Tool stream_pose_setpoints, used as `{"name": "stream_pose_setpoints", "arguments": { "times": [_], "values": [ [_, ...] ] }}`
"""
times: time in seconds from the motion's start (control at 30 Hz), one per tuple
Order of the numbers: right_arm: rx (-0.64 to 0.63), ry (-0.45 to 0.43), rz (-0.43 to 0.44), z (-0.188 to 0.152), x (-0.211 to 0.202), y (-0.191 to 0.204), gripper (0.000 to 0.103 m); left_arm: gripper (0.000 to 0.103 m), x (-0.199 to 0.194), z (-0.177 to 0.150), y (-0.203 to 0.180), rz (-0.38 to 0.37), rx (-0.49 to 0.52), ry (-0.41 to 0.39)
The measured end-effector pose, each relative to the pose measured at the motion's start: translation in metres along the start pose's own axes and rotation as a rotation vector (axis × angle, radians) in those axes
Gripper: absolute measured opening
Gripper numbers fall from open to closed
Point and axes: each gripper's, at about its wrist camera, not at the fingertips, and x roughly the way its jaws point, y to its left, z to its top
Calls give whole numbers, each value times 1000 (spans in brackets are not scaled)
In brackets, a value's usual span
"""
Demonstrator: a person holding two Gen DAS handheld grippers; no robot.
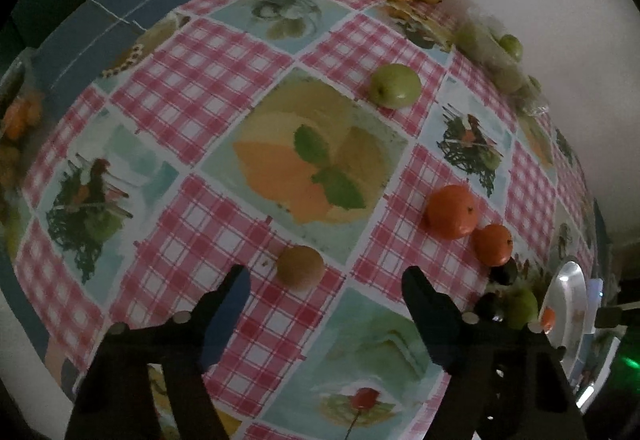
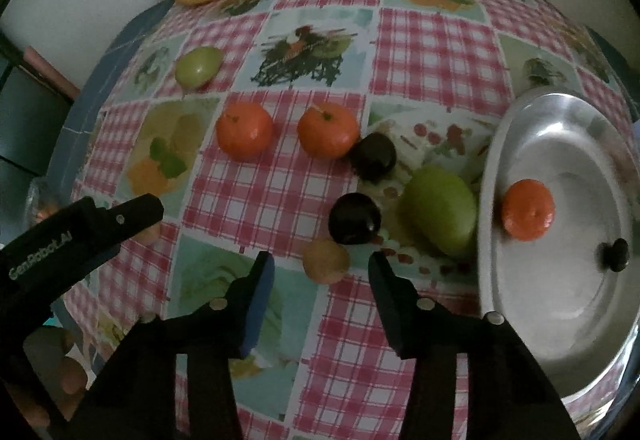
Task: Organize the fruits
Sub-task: 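Move the left tool toward the brown kiwi while the right tool approaches a small tan fruit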
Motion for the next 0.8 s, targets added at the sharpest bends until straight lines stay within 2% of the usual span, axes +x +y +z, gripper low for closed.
{"name": "stream_pose_setpoints", "arguments": {
  "times": [0.13, 0.27, 0.37, 0.5, 0.8],
  "values": [
    [5, 13, -4, 0, 4, 0, 47, 78, -3, 3, 6, -12, -31, -5],
    [15, 21, -6, 2, 8, 1, 41, 73, -4, 8, 12, 2, -57, -13],
    [14, 28, -13, 2, 12, 2, 34, 66, -2, 9, 14, 14, -54, -8],
    [24, 27, -11, 5, 13, 0, 26, 46, 2, 8, 14, 17, -51, 4],
    [31, 32, -3, 3, 11, -3, 26, 34, 12, 11, 9, 12, -49, 13]
  ]
}}
